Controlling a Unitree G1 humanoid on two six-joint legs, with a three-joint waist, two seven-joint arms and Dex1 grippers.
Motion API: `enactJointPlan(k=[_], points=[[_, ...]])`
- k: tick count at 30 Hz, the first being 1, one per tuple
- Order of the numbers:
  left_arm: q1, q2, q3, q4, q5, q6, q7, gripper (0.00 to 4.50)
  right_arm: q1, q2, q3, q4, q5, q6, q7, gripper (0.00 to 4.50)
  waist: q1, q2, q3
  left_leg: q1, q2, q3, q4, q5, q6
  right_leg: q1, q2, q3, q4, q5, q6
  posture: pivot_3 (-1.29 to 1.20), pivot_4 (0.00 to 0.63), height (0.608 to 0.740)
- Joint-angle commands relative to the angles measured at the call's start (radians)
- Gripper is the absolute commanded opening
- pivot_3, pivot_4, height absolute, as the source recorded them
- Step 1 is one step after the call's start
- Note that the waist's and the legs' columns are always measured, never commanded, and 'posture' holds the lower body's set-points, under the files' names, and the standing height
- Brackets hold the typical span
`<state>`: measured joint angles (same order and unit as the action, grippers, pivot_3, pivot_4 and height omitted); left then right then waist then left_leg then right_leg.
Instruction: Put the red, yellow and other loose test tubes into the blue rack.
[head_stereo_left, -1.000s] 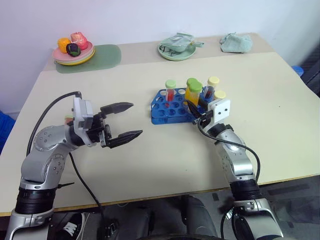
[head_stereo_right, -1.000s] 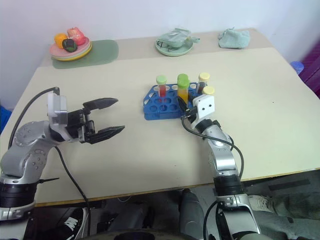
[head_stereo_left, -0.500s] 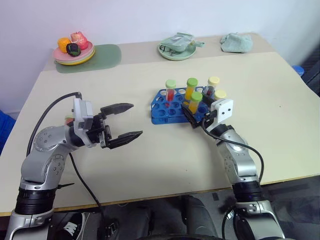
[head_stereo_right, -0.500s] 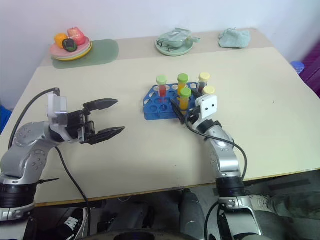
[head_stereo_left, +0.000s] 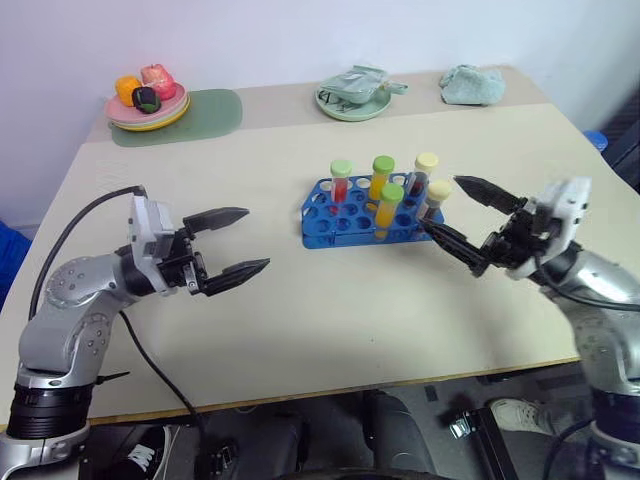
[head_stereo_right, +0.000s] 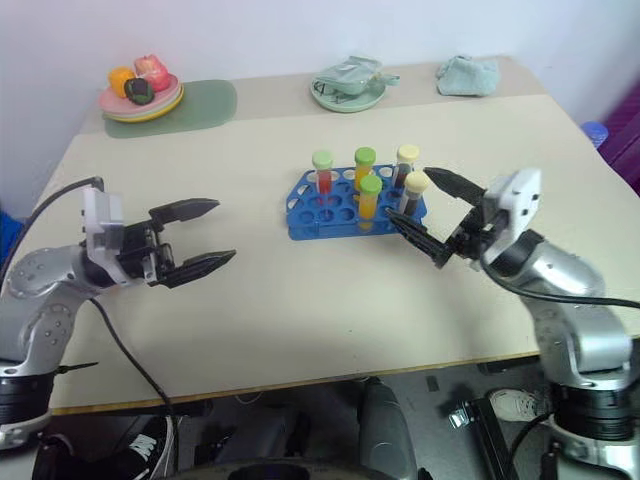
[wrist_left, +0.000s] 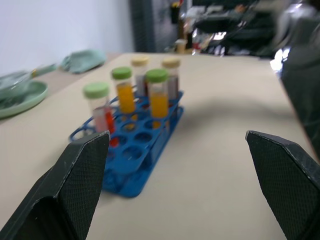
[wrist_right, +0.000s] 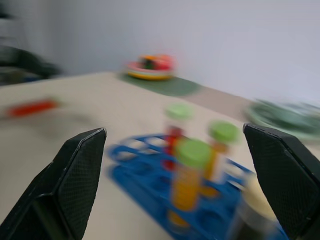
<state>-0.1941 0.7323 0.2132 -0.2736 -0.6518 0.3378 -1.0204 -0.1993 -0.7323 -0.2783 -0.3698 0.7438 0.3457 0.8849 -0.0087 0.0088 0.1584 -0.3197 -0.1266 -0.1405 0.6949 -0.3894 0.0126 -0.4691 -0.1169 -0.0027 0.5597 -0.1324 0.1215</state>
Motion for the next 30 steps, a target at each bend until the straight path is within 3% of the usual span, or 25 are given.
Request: enactJointPlan(k=[1, 12, 16, 23, 30], points=[[-0.002, 0.074, 0.048, -0.011, 0.032, 0.081, 0.063, 4.50, -0.055, -0.040, 0.012, -0.039, 0.075, 0.027, 0.115, 4.48, 0.000, 0.000, 0.000, 0.000, 0.000, 0.000, 0.000, 0.000, 0.000, 0.000, 0.000, 0.000, 0.000, 0.000, 0.000, 0.00, 0.150, 0.740], [0.046, 0.240, 0.241, -0.052, 0.045, 0.484, 0.348, 4.50, -0.219, 0.021, 0.132, 0.097, 0.010, -0.034, 0.265, 4.48, 0.000, -0.001, 0.001, 0.000, 0.000, 0.000, 0.000, 0.000, 0.000, 0.000, 0.000, 0.000, 0.001, 0.000, 0.000, 0.00, 0.150, 0.740], [-0.052, 0.313, 0.221, 0.103, 0.055, 0.718, 0.419, 4.50, -0.233, 0.057, 0.165, 0.106, -0.024, -0.058, 0.271, 4.48, 0.003, 0.000, 0.001, 0.000, 0.000, 0.000, 0.000, 0.000, 0.000, -0.001, 0.000, 0.000, 0.002, 0.000, 0.000, 0.00, 0.150, 0.740], [-0.352, 0.441, -0.002, 0.441, 0.143, 0.945, 0.418, 4.50, -0.224, 0.073, 0.172, 0.091, -0.047, -0.064, 0.256, 4.48, -0.002, 0.000, 0.001, 0.000, -0.001, 0.000, 0.000, 0.000, 0.000, -0.002, 0.000, -0.001, 0.002, 0.000, 0.000, 0.00, 0.150, 0.740], [-0.662, 0.416, -0.258, 0.816, 0.241, 0.998, 0.286, 4.50, -0.203, 0.080, 0.164, 0.047, -0.047, -0.057, 0.222, 4.48, -0.006, -0.001, 0.001, -0.001, -0.002, 0.001, -0.001, 0.000, -0.001, -0.005, 0.000, -0.001, 0.004, 0.000, 0.000, 0.00, 0.150, 0.740]])
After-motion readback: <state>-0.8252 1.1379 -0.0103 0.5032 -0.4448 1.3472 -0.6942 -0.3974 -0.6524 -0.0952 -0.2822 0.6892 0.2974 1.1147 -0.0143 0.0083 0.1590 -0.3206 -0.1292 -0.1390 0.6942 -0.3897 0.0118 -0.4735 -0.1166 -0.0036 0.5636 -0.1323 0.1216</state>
